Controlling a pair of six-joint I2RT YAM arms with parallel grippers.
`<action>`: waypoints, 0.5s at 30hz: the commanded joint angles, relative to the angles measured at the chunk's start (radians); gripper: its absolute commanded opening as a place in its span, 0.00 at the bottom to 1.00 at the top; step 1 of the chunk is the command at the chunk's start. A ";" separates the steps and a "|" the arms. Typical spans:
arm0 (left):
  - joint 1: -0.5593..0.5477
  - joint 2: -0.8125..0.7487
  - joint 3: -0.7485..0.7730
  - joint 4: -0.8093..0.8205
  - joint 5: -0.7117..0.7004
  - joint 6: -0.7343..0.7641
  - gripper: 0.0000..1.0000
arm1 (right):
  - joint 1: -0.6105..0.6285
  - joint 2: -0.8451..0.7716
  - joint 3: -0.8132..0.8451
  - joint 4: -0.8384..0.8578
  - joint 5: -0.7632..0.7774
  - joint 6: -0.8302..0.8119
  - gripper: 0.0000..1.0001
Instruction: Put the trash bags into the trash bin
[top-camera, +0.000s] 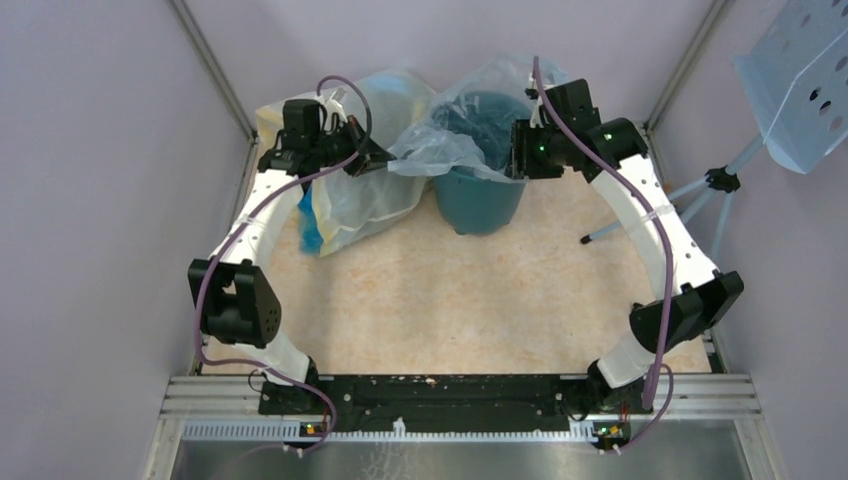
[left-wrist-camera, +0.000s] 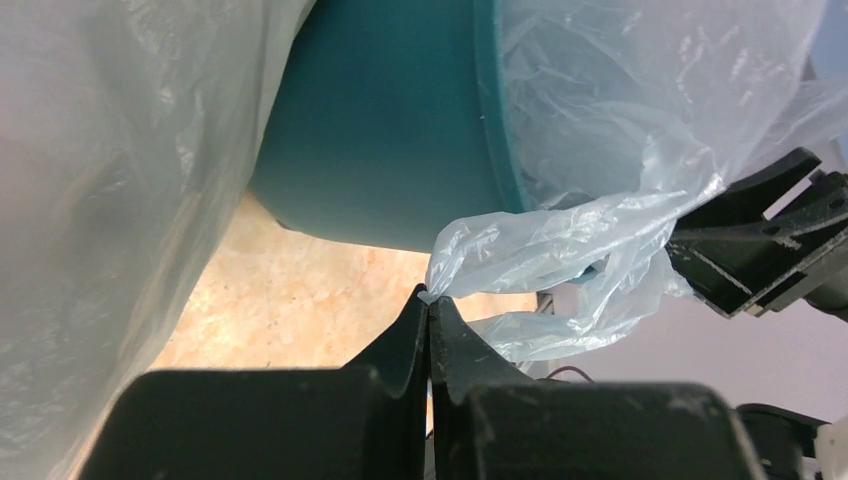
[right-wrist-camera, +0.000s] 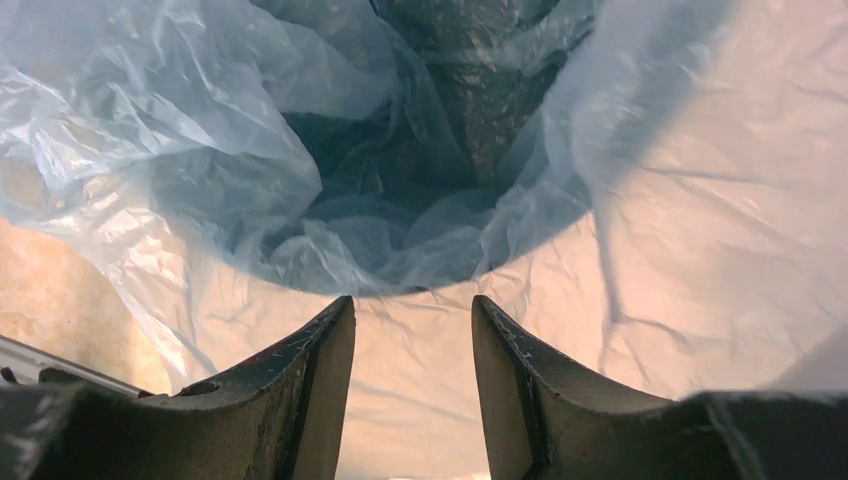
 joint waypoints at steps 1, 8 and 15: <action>0.003 0.030 0.019 -0.057 -0.043 0.086 0.00 | -0.013 -0.098 -0.057 0.096 -0.005 0.029 0.47; 0.003 0.060 0.049 -0.098 -0.068 0.123 0.00 | -0.056 -0.110 0.022 0.152 -0.028 0.001 0.54; 0.003 0.062 0.051 -0.111 -0.081 0.137 0.00 | -0.086 -0.041 0.103 0.078 -0.090 -0.011 0.49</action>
